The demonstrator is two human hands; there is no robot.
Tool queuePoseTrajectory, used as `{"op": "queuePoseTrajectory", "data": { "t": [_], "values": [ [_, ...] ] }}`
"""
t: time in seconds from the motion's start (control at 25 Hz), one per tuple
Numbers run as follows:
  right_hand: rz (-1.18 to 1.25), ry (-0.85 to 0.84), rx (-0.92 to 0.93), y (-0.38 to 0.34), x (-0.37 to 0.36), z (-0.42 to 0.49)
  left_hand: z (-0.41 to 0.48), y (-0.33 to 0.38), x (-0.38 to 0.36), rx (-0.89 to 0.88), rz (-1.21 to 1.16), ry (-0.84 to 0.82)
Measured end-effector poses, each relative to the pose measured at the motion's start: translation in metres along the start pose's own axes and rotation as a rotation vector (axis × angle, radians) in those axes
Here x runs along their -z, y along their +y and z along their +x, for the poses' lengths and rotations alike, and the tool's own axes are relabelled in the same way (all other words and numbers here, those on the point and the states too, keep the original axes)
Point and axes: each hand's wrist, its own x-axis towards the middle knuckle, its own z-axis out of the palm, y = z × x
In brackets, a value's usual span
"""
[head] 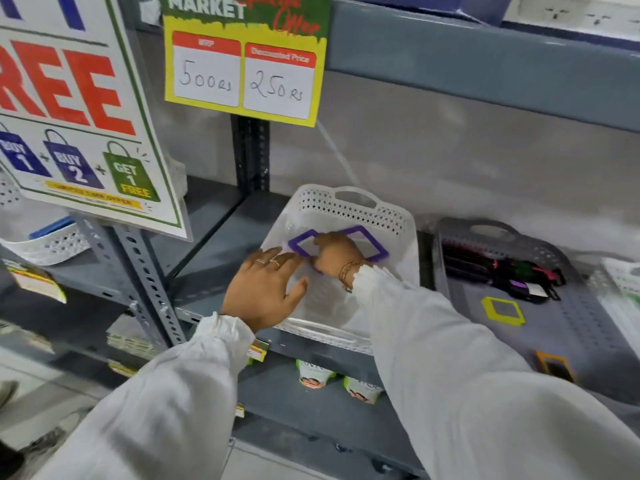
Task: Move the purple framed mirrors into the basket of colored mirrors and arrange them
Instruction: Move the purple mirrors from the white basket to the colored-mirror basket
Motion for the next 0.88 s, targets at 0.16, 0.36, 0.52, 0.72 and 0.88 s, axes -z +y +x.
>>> {"op": "queuePoseTrajectory", "data": {
  "t": [0.16,0.36,0.52,0.72,0.88],
  "values": [
    [-0.121,0.015,-0.031,0.003,-0.036,0.015,0.001,-0.002,-0.004,0.004,0.005,0.024],
    [-0.046,0.112,-0.025,0.008,-0.041,0.007,0.002,-0.003,-0.004,-0.019,0.02,0.037],
    [0.139,0.025,-0.172,0.011,-0.038,0.003,0.001,-0.002,-0.004,-0.031,0.034,0.019],
    [0.312,0.076,-0.211,0.019,-0.026,-0.016,0.005,0.001,0.001,-0.081,0.083,-0.072],
    [0.352,0.318,-0.197,0.041,0.007,-0.039,0.017,0.032,0.016,-0.181,0.153,-0.054]
  ]
}}
